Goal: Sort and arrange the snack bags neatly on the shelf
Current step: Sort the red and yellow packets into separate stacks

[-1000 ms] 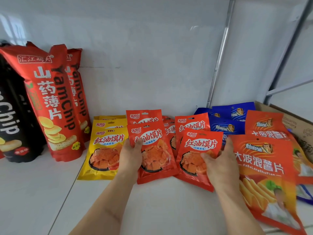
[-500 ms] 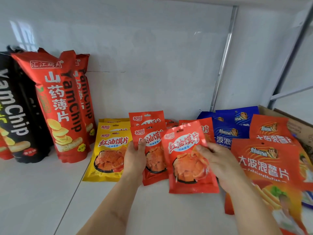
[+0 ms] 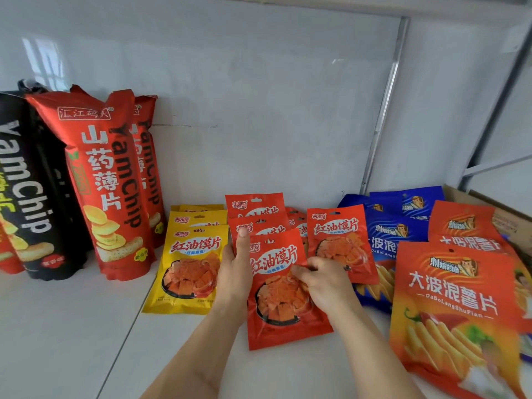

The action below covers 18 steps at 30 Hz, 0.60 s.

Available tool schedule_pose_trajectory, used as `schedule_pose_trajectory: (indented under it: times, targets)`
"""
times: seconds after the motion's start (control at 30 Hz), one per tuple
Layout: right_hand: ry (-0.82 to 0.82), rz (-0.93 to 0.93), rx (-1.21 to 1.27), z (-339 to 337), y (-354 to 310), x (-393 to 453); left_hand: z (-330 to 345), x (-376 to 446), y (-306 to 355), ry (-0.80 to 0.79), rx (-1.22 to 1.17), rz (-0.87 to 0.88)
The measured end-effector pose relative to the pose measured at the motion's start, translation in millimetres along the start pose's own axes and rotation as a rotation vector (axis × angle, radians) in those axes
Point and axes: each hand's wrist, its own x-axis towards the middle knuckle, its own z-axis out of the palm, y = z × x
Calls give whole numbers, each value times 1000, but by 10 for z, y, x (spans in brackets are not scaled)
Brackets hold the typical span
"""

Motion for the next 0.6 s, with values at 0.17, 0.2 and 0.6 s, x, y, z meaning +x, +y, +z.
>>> schedule_pose_trajectory:
  times: [0.17,0.2,0.6]
  targets:
    - [57,-12,-98,-47,-37,1,0,66,-33,33,57,21]
    - [119,-16,-152,-90,-49,4,-6,85,-32,45,55,16]
    - [440,285,-622,-397,165,284,-57,169,-27,94,99,21]
